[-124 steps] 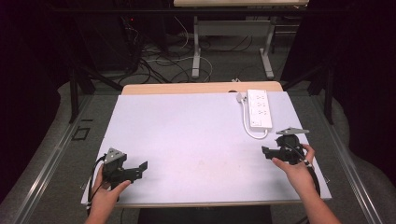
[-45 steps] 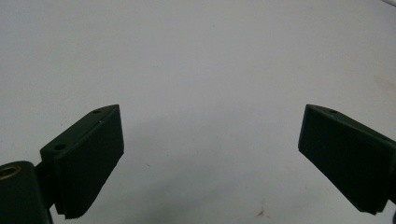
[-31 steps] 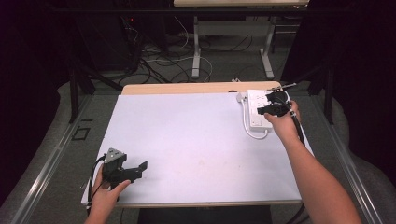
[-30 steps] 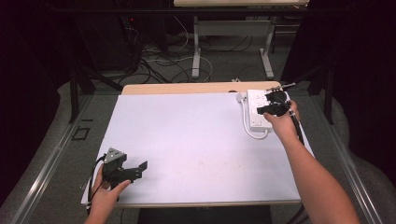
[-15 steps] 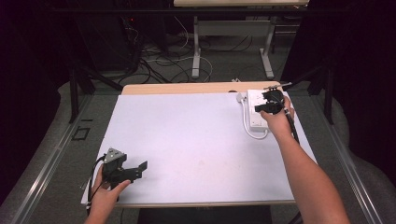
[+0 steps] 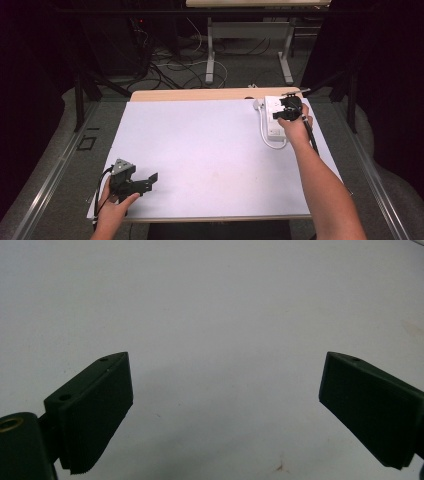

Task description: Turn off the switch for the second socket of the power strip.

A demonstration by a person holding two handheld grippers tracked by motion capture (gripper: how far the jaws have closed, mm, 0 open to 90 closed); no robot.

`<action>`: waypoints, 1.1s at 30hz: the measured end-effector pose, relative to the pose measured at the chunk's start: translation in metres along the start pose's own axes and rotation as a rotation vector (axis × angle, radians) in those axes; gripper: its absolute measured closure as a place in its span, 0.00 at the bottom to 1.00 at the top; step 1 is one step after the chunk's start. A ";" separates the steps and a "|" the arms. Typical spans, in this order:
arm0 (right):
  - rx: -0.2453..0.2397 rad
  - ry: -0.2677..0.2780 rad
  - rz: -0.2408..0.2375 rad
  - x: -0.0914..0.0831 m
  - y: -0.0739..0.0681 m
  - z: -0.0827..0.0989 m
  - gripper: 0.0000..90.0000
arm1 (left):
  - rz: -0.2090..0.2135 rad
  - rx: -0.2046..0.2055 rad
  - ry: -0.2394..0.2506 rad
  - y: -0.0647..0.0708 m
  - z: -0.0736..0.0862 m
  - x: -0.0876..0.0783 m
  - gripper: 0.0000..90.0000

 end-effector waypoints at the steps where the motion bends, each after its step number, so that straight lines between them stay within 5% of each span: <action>1: -0.006 -0.002 -0.001 0.001 0.000 0.000 0.81 | 0.000 -0.005 0.002 0.000 0.000 0.000 0.08; 33: 0.013 0.061 -0.011 0.029 0.004 -0.009 0.91 | -0.019 -0.020 -0.015 -0.004 0.004 -0.004 0.08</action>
Point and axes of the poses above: each handheld gripper's, and its own axes: x roughly forward along the jaws, z roughly out of its underside, y roughly to its right, the point moved 3 cm from there along x, roughly forward along the jaws, and after that the axes turned 7 degrees about x, right-handed, at the moved point
